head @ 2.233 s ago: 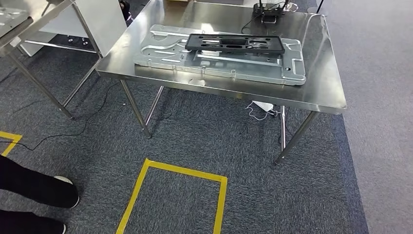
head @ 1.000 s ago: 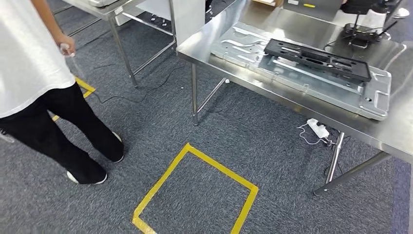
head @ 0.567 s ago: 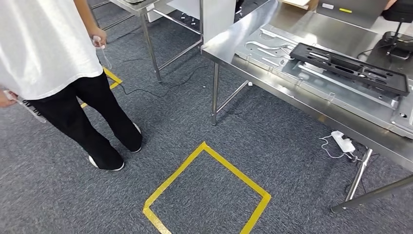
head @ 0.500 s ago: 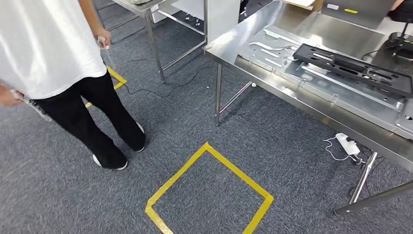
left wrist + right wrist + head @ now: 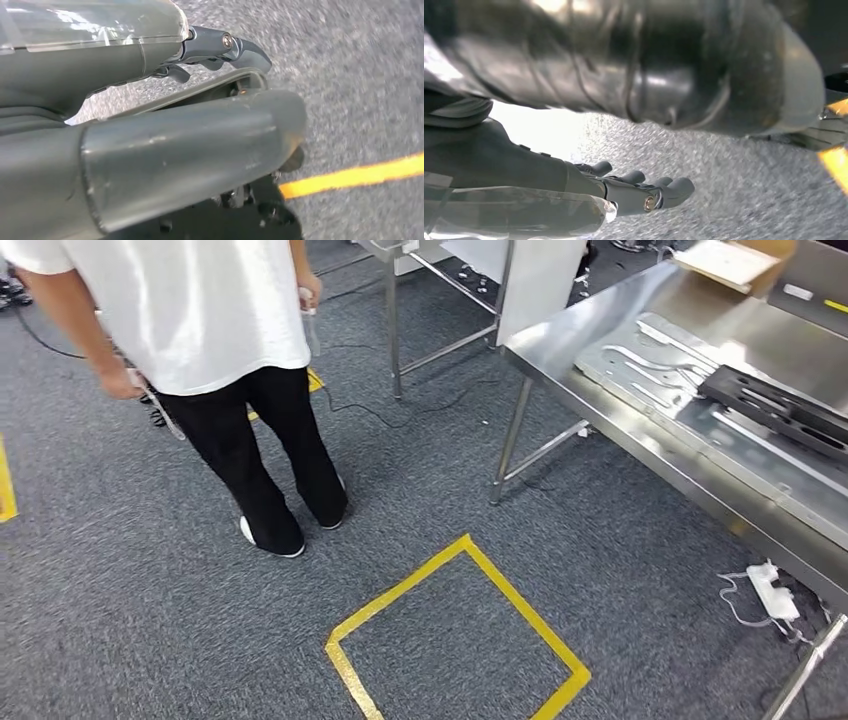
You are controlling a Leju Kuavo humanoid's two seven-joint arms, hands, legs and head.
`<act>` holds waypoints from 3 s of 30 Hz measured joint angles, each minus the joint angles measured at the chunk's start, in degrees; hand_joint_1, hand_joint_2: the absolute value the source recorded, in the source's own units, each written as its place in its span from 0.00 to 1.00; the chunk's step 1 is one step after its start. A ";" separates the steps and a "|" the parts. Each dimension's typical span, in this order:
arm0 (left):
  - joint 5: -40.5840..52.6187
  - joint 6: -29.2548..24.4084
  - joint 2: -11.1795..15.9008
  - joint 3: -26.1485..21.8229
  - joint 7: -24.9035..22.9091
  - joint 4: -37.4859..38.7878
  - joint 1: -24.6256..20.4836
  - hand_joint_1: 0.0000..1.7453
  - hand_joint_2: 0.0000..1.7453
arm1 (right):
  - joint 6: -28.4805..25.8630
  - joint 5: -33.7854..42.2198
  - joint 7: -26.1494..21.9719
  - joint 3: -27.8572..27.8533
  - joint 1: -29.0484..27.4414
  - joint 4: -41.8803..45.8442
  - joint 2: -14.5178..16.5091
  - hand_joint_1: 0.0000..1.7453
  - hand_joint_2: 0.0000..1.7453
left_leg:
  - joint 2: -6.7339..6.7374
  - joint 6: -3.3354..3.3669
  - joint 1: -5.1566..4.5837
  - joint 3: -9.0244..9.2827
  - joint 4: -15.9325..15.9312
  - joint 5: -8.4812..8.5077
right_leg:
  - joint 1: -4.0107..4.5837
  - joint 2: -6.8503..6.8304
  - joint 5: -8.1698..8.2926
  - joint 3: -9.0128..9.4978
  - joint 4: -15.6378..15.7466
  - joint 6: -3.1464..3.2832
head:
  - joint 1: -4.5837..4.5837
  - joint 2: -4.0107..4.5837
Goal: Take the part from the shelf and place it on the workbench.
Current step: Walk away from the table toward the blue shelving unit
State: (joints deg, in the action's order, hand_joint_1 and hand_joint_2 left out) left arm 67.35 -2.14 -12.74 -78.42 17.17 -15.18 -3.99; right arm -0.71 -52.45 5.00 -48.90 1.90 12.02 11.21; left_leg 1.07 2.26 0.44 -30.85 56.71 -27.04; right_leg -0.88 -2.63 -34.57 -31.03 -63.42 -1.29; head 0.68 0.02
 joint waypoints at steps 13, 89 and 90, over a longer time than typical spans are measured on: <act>-0.10 -0.01 -0.07 -0.02 -0.17 -0.02 -0.02 0.00 0.00 | 0.34 -0.72 -0.10 -0.28 -0.07 -0.06 0.02 0.00 0.00 | -7.11 -1.84 -0.23 -1.97 2.14 -0.34 | -0.14 4.84 4.99 0.58 4.94 2.12 | -0.03 -0.01; 1.02 0.07 0.41 0.97 -1.22 -0.12 -0.13 0.00 0.00 | 0.73 -2.14 0.16 -0.32 0.00 -0.19 0.76 0.00 0.00 | 3.06 -3.73 0.57 -0.65 0.62 -0.02 | 0.67 -2.75 5.57 1.38 6.33 2.50 | -0.11 -0.01; 1.02 0.03 0.43 0.98 -1.22 -0.12 -0.15 0.00 0.00 | 0.74 -2.16 0.15 -0.32 0.03 -0.20 0.79 0.00 0.00 | 2.70 -3.49 0.49 -0.63 0.64 0.07 | 0.69 -2.89 5.50 1.45 6.26 2.35 | -0.10 -0.01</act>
State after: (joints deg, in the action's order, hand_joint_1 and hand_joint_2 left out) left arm 68.37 -2.11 -12.32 -77.44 15.96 -15.30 -4.14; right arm 0.03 -54.60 5.15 -49.22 1.93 11.82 12.00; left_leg 3.77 -1.23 0.93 -31.48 57.35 -26.97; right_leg -0.19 -5.51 -29.07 -29.58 -57.15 1.06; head 0.58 0.02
